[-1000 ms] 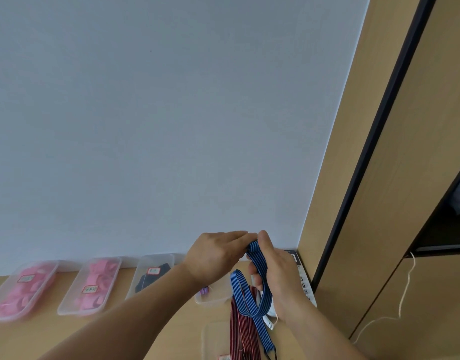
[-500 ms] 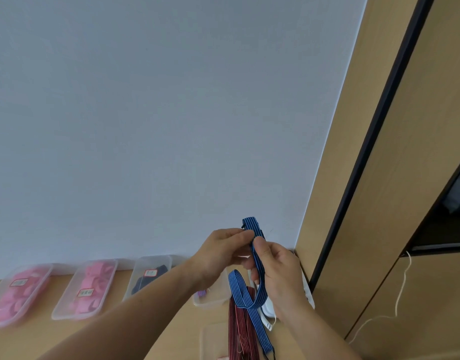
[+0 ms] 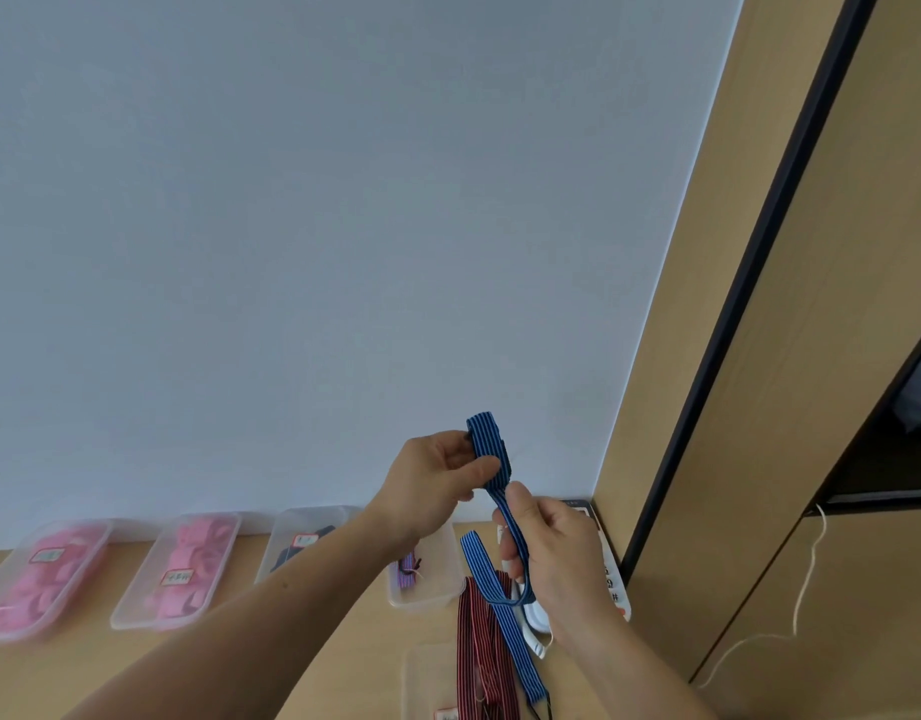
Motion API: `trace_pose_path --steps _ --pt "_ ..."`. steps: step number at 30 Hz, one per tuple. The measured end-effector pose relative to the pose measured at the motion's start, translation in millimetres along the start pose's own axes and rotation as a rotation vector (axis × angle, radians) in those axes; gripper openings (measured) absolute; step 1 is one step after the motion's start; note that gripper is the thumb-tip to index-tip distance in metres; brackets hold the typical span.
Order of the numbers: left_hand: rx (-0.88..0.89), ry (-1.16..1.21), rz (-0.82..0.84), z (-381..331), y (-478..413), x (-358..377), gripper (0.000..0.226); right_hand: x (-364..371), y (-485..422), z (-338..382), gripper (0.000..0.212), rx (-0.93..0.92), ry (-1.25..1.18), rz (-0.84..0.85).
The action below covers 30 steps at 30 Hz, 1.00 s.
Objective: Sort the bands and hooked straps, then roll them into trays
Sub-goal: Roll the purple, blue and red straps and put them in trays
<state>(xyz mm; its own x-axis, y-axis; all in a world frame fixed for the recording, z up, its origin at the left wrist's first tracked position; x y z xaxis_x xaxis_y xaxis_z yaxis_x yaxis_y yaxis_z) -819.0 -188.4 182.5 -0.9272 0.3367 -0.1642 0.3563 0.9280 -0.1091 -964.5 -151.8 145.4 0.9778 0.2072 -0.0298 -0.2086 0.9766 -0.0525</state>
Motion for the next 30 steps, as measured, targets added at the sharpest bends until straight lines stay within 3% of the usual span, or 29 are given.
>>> trace_pose_path --steps 5,10,12,17,19,20,22,24,25,30 --pt "0.132 -0.520 -0.043 0 7 5 0.020 -1 1 0 0.064 0.018 -0.071 0.000" --pt "0.595 -1.130 -0.118 -11 19 20 0.032 -6 0 3 0.076 0.006 -0.114 0.010" --pt "0.695 -1.232 -0.138 -9 18 24 0.029 -6 0 2 0.072 0.006 -0.128 0.013" --pt "0.665 -1.296 -0.112 1 12 26 0.063 -6 0 0 0.060 0.003 -0.147 -0.007" --pt "0.572 -1.171 -0.122 2 10 25 0.066 -8 0 2 0.059 -0.025 -0.133 -0.016" --pt "0.460 -0.970 -0.124 3 7 22 0.064 -8 0 3 0.058 -0.043 -0.120 -0.017" --pt "0.087 -0.361 -0.018 11 3 17 0.059 -8 0 6 0.050 -0.078 -0.096 -0.020" --pt "-0.138 0.177 0.102 16 0 22 0.053 -8 0 7 0.042 -0.100 -0.052 -0.026" --pt "-0.175 0.271 0.142 13 0 23 0.049 -7 0 6 0.041 -0.105 -0.031 -0.027" --pt "-0.115 0.255 0.143 1 1 18 0.027 -4 -3 4 0.045 -0.137 0.049 0.008"
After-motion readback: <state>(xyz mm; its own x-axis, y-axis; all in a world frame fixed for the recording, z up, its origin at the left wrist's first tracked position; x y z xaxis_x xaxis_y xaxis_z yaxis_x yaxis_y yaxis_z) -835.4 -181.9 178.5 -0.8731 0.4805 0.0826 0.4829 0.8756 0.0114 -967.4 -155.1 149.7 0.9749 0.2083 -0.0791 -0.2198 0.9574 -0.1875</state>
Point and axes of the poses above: each hand's wrist, its own y-axis away from the middle knuckle, its own x-axis out of the palm, z = x × y, the point moved 5 cm from there along -y, towards the middle knuckle, and after that the axes turned 14 degrees about z, right-handed, at the moved point
